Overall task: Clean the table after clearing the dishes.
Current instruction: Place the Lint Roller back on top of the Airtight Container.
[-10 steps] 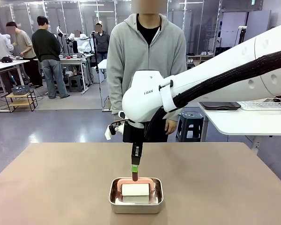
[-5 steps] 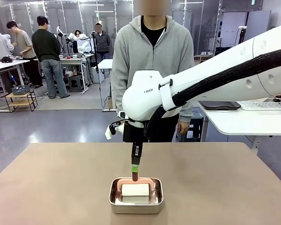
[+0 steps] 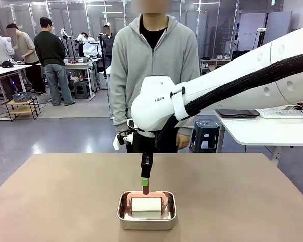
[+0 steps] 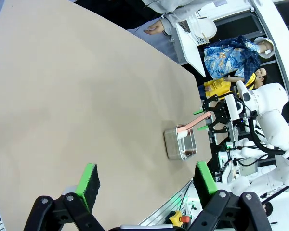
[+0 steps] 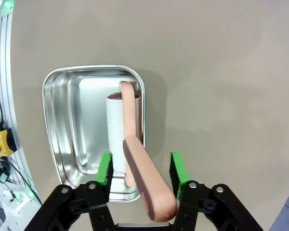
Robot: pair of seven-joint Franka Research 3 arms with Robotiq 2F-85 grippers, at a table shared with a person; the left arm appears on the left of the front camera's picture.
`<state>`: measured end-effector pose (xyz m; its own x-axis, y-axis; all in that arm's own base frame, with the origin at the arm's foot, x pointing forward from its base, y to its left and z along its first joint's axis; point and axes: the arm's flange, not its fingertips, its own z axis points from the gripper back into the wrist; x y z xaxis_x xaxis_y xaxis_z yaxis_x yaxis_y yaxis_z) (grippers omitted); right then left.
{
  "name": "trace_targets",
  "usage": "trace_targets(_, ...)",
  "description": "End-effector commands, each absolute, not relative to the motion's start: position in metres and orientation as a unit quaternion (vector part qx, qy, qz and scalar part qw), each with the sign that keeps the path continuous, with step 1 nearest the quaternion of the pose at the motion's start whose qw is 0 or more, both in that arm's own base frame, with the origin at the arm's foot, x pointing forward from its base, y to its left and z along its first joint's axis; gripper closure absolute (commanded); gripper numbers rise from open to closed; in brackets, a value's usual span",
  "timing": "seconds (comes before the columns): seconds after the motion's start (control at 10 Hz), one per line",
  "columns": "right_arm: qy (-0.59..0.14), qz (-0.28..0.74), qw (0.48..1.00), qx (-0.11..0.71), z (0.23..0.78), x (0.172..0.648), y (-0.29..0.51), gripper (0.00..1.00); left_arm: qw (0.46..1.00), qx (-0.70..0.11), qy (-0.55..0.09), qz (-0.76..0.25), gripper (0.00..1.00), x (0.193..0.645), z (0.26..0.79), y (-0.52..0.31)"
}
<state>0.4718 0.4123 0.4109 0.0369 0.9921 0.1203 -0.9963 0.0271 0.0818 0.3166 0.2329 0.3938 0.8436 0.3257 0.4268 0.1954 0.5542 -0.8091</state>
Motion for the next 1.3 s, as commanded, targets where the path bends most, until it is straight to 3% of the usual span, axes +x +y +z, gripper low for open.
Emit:
trace_targets(0.0,-0.024,0.698,0.713,0.059,0.4211,0.4687,0.4133,0.29,0.834,-0.476,-0.278,0.038,0.0,0.3144,0.3947,0.2345)
trace_targets(0.1,-0.029,0.695,0.716,0.057,0.4243,0.4695,0.4131,0.0,0.834,-0.476,-0.278,0.038,0.0,0.3144,0.3947,0.2345)
trace_targets(0.2,-0.031,0.695,0.716,0.056,0.427,0.4695,0.4128,0.04,0.834,-0.476,-0.278,0.038,0.0,0.3144,0.3947,0.2345)
trace_targets(0.3,-0.029,0.695,0.716,0.052,0.4277,0.4696,0.4125,0.0,0.834,-0.476,-0.278,0.038,0.0,0.3144,0.3947,0.2345)
trace_targets(1.2,-0.031,0.696,0.715,0.061,0.4286,0.4757,0.4129,0.0,0.834,-0.476,-0.278,0.038,0.0,0.3144,0.3947,0.2345)
